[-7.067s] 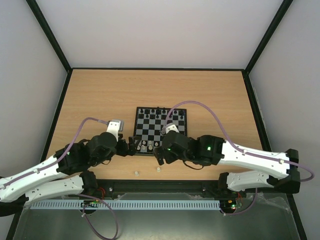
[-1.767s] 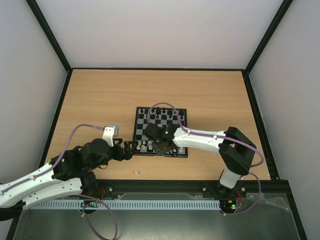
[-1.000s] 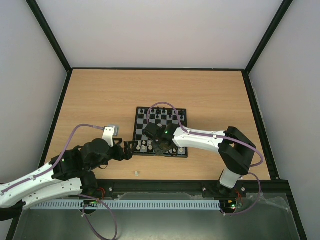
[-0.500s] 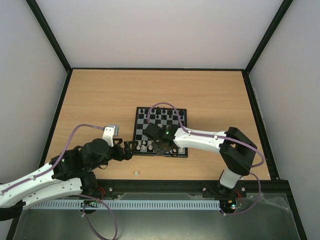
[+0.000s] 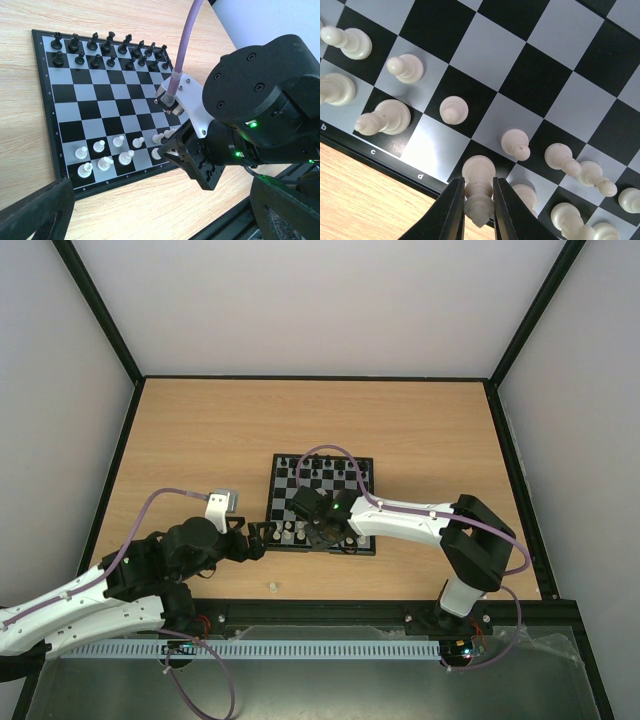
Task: Set up the chess pieces on the board
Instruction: Place the chess piece on the chessboard, then pick up the chess piece at the center of the board.
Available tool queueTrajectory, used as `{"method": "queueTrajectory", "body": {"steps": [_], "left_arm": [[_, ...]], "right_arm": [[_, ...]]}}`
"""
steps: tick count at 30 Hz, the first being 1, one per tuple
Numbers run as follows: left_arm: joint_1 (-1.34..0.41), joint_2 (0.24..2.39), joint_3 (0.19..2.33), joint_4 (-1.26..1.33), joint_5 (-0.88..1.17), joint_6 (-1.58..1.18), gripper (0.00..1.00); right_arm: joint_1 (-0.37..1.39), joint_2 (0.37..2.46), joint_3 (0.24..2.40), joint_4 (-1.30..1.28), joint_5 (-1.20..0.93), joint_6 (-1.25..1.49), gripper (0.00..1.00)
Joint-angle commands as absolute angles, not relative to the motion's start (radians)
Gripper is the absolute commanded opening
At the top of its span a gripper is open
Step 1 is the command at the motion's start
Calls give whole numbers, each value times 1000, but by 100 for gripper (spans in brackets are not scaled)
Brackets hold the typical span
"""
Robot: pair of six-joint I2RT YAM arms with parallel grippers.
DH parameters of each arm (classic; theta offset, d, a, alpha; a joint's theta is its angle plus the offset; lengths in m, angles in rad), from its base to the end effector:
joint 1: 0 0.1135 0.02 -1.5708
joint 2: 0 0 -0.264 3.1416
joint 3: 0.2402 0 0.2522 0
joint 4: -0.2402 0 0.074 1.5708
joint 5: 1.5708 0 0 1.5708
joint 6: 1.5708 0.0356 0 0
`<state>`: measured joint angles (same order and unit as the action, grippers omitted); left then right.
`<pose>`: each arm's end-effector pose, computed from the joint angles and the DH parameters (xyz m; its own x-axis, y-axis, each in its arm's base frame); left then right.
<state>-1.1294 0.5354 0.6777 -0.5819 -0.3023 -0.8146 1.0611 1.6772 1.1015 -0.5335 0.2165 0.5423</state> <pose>0.0628 -0.1082 0.2964 -0.6689 -0.2098 -0.7131 0.3810 0.7269 -0.5713 0.1699 0.2884 0.1956 -0.7901 -0.3804 -0.4807 -0.4647 0.8830 0.0651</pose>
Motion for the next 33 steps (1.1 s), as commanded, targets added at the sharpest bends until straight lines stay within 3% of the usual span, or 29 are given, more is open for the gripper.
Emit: {"method": "queueTrajectory", "body": {"steps": [1, 14, 23, 29, 33], "left_arm": [[-1132, 534, 668, -574, -305, -804, 99], [-1132, 534, 669, -575, -308, -802, 99], [-1132, 519, 679, -582, -327, -805, 99], [-1133, 492, 705, -592, -343, -799, 99], [-1132, 467, 726, -598, -355, -789, 99]], "right_arm": [[1056, 1658, 1077, -604, 229, 546, 18], [1055, 1624, 1086, -600, 204, 539, 22], [1055, 1521, 1092, -588, 165, 529, 37], [1057, 1470, 1070, -576, 128, 531, 54], [1087, 1419, 1042, -551, 98, 547, 74]]}}
